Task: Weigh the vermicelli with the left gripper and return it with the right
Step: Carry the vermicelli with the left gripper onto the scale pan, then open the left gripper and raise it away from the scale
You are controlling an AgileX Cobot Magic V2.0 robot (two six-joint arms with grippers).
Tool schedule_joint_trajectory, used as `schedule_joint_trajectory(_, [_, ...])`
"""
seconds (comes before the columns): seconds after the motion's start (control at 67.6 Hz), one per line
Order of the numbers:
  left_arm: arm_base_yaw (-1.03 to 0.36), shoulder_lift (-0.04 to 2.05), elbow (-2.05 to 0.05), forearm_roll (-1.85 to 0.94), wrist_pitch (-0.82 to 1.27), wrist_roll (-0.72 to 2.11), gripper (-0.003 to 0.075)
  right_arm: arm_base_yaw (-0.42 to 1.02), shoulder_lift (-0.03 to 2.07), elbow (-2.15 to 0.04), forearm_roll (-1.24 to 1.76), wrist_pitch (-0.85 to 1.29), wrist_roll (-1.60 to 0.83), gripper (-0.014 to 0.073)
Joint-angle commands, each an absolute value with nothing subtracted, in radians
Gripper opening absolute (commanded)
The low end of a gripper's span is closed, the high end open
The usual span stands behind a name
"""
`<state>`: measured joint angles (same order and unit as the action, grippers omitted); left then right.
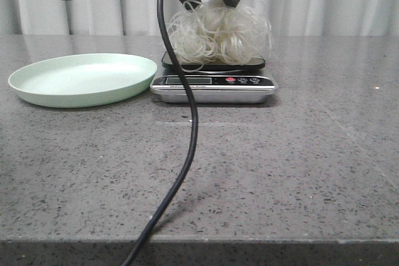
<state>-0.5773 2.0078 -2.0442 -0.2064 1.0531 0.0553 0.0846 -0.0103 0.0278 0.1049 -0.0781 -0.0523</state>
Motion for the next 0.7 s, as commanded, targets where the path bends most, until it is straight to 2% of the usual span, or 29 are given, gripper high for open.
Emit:
schedule_joint_trajectory(0.0, [-0.587, 1.932, -2.110, -0.219, 1.059, 0.055, 0.0523, 0.078, -0.027, 0.020, 0.095, -0.160, -0.060, 0.0157])
schedule_joint_trajectory(0.192, [-0.587, 1.839, -2.088, -0.190, 1.077, 0.095, 0.0459, 0.078, -0.027, 0.020, 0.095, -0.160, -0.060, 0.0157])
schedule_joint_trajectory(0.34, [-0.587, 1.715, -1.989, -0.164, 1.015, 0.104, 0.0413, 0.078, -0.027, 0.020, 0.095, -0.160, -0.060, 0.0157])
schedule_joint_trajectory(0.547, [-0.587, 1.477, -1.714, -0.125, 0.831, 0.110, 0.0343, 0.078, -0.027, 0.020, 0.095, -0.160, -0.060, 0.0157])
schedule_joint_trajectory(0.68, [-0.587, 1.281, -1.463, -0.125, 0.687, 0.110, 0.0284, 0.078, -0.027, 0.020, 0.095, -0.160, -0.060, 0.0157])
